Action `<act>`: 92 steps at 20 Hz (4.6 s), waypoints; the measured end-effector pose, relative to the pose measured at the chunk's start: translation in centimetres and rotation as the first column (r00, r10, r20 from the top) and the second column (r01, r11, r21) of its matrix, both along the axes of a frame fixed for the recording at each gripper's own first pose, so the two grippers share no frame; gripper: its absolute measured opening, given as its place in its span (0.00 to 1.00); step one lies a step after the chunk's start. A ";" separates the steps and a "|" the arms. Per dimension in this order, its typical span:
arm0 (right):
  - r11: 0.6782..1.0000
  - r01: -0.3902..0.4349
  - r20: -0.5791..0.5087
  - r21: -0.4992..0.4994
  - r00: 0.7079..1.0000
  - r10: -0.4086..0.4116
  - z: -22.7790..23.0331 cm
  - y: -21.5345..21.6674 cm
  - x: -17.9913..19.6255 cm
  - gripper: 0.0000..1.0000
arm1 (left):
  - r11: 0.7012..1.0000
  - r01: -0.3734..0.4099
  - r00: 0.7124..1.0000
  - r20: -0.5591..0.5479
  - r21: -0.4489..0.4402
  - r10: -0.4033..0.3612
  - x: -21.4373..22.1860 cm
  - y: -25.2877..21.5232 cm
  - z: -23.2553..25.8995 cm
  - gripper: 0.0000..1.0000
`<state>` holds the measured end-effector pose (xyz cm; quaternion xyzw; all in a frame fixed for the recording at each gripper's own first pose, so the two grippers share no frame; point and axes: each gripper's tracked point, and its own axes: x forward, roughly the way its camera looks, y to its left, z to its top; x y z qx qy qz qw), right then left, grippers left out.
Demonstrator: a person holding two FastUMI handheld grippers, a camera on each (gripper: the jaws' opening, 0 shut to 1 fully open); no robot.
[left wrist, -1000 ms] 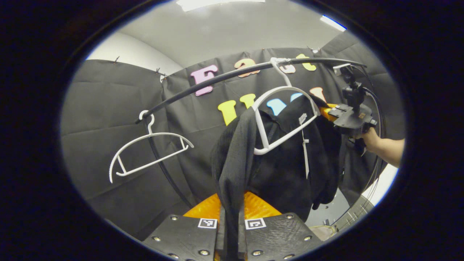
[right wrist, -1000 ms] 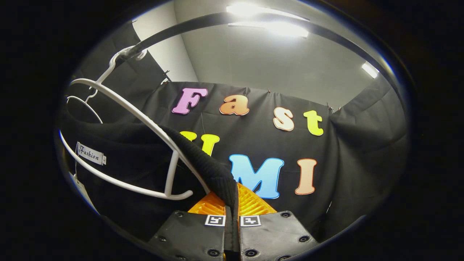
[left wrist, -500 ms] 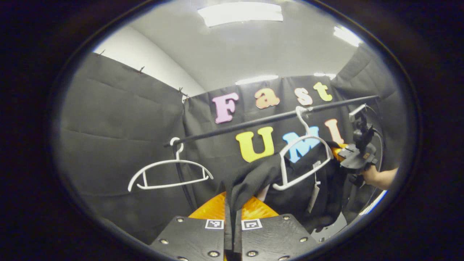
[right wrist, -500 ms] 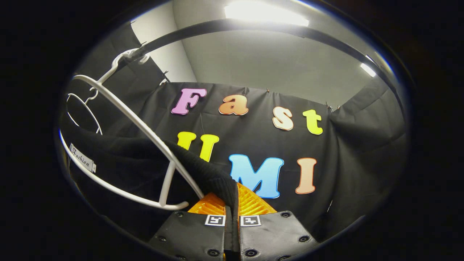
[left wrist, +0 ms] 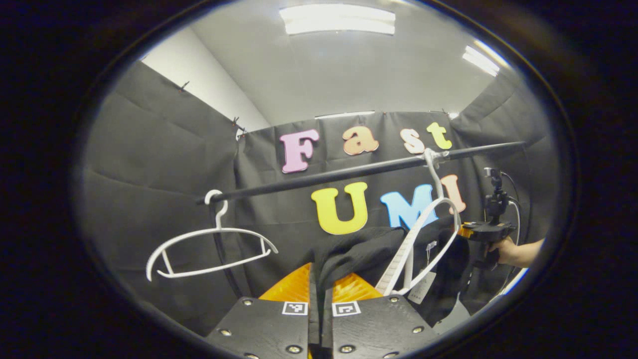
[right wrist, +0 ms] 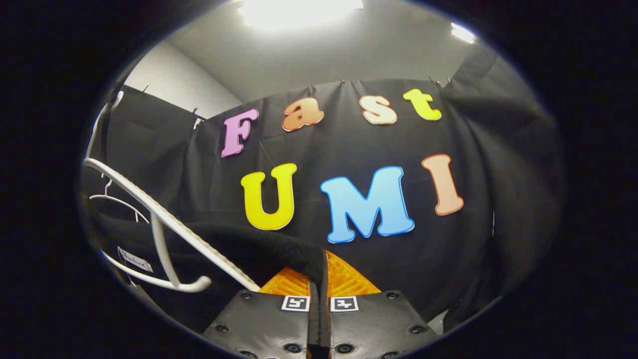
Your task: Grasp the clothes on the hanger with both hands and then place them into the laundry hamper below.
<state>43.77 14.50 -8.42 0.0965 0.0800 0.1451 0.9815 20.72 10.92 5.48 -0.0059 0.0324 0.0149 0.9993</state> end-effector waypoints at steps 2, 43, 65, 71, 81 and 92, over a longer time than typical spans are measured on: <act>1.000 -0.013 -0.042 -0.023 0.999 0.012 -2.4 0.2 -0.1 0.01 | 1.000 -0.001 1.000 -0.002 -0.018 0.001 0.7 -0.1 -1.7 0.03; 0.948 -0.275 -0.402 -0.162 0.896 0.192 -21.4 4.5 -37.4 0.01 | 0.878 0.320 0.849 -0.303 -0.356 -0.433 -12.3 -24.2 -31.1 0.03; 0.852 -0.357 -0.695 -0.383 0.719 -0.011 -30.9 -1.1 -45.0 0.98 | 0.927 0.307 0.705 -0.603 -0.217 -0.374 -19.1 -21.8 -40.0 0.91; 0.886 -0.267 -0.607 -0.379 0.795 -0.019 -24.9 -1.2 -45.0 0.98 | 0.940 0.286 0.785 -0.518 -0.186 -0.341 -18.0 -17.2 -33.7 0.91; 0.937 -0.016 -0.237 -0.349 0.969 -0.071 -7.2 -6.7 -41.5 0.98 | 0.982 0.167 0.937 -0.296 -0.089 -0.186 -17.9 -9.1 -18.2 0.91; 0.949 0.101 -0.018 -0.299 0.994 -0.111 4.0 -13.8 -45.3 0.97 | 0.997 0.072 0.992 -0.100 -0.040 -0.075 -23.0 -7.7 -3.4 0.91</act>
